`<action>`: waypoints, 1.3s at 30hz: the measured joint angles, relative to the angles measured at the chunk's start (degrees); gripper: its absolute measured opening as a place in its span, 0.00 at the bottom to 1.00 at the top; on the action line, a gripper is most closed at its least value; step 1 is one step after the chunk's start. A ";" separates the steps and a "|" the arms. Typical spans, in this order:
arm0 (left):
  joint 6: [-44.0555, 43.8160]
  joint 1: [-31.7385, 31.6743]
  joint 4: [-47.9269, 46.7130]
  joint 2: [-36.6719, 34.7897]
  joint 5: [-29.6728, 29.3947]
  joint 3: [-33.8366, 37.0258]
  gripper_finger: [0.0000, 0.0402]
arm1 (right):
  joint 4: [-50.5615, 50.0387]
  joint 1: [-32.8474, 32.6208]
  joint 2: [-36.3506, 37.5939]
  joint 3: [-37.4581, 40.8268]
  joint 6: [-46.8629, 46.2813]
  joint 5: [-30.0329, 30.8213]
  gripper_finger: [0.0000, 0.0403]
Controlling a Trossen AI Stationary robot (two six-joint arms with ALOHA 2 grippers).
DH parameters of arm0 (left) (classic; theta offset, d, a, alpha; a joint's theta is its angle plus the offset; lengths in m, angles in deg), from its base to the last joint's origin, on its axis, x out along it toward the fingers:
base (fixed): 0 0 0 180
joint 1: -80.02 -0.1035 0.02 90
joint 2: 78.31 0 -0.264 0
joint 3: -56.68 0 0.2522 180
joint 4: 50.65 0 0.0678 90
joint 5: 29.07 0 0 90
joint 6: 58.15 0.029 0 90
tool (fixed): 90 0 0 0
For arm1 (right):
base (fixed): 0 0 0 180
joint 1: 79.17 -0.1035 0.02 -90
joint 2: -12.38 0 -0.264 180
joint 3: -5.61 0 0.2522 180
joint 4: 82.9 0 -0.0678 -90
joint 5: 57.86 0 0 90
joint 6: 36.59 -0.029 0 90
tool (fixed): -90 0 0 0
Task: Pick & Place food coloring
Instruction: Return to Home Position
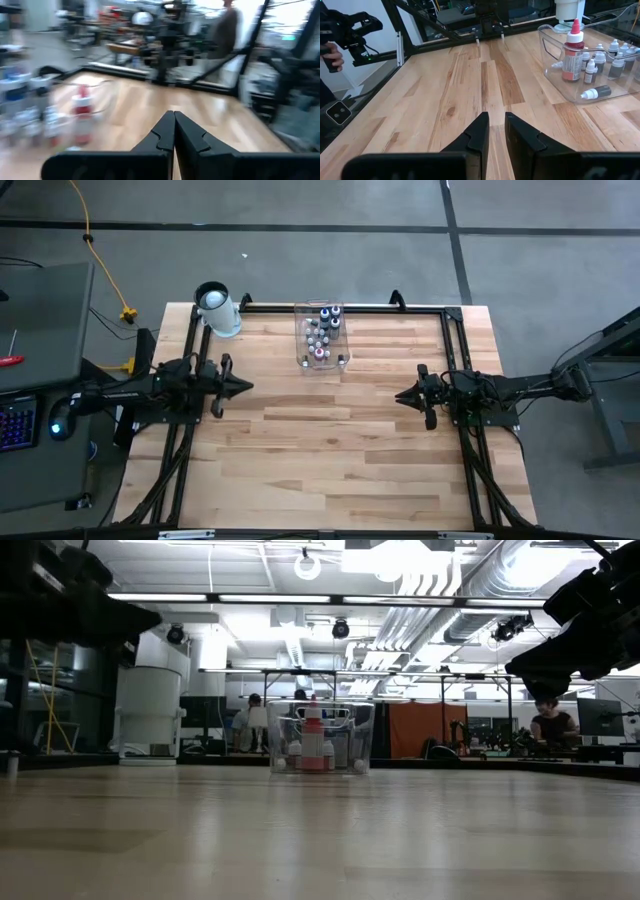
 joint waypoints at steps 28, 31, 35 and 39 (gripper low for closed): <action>-0.92 -0.01 -1.02 0.24 -5.00 0.07 0.00 | 0.00 0.01 0.00 0.00 0.01 0.02 0.13; -0.92 0.00 -1.03 0.25 -5.02 0.07 0.00 | 0.00 0.01 0.00 0.00 0.00 0.02 0.13; -0.92 0.00 -1.03 0.26 -5.04 0.07 0.00 | 0.00 0.02 0.00 0.00 0.00 0.02 0.13; -0.92 0.00 -1.03 0.26 -5.05 0.07 0.00 | 0.00 0.01 0.00 0.00 0.01 0.02 0.13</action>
